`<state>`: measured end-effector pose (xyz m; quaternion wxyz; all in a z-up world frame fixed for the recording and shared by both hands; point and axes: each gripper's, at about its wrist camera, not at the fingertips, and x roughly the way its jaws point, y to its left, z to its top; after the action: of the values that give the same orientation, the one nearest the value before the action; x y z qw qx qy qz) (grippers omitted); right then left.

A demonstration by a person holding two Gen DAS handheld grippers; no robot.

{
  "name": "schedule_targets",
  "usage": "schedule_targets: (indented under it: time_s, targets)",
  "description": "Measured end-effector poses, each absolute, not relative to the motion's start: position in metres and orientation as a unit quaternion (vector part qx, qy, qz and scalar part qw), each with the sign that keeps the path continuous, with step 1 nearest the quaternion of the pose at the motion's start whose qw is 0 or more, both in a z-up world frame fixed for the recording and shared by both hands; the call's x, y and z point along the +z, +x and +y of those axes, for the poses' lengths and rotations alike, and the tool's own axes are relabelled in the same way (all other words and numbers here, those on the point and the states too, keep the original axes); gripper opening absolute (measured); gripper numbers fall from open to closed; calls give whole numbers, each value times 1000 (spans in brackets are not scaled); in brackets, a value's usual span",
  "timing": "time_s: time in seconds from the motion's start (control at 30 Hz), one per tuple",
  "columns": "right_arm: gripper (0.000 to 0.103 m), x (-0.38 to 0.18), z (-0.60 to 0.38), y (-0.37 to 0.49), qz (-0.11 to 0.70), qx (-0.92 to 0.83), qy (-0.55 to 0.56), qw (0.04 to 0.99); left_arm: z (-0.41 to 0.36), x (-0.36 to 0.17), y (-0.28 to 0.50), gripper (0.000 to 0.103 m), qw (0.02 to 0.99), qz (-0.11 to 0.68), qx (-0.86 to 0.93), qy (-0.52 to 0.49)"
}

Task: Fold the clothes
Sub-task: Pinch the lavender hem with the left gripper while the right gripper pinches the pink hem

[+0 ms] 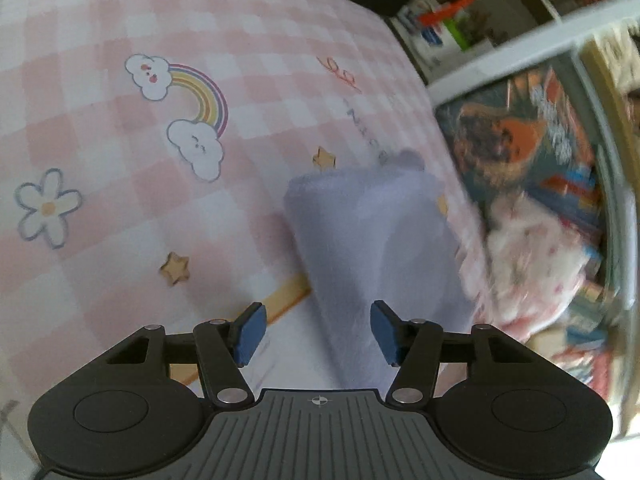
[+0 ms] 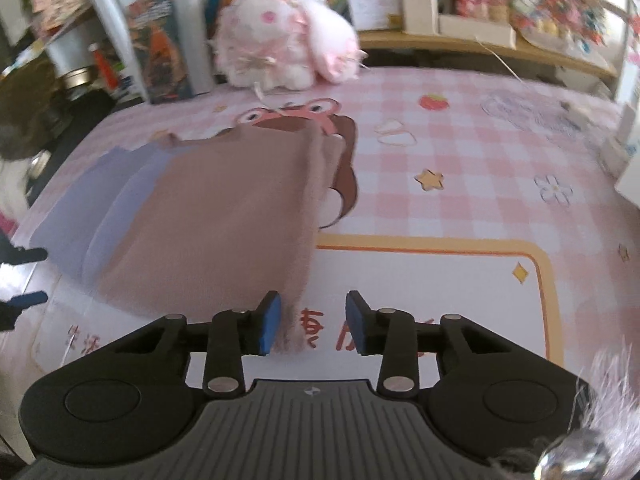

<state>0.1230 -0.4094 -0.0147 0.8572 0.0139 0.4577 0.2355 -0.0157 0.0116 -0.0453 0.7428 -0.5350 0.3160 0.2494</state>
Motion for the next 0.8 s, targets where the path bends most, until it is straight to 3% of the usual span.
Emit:
schedule_targets:
  time_s: [0.3, 0.4, 0.5, 0.6, 0.8]
  targets:
    - [27, -20, -397, 121, 478, 217, 21, 851, 43, -64, -2, 54, 695, 272, 238, -621]
    - [27, -21, -395, 121, 482, 210, 21, 850, 47, -68, 3, 34, 693, 276, 243, -621]
    - [27, -22, -393, 122, 485, 205, 23, 850, 48, -69, 5, 21, 701, 287, 245, -605]
    - [27, -23, -390, 122, 487, 202, 24, 850, 41, -54, 10, 11, 740, 301, 240, -551]
    - [27, -25, -384, 121, 491, 197, 22, 848, -18, 13, 36, 11, 900, 304, 138, -279]
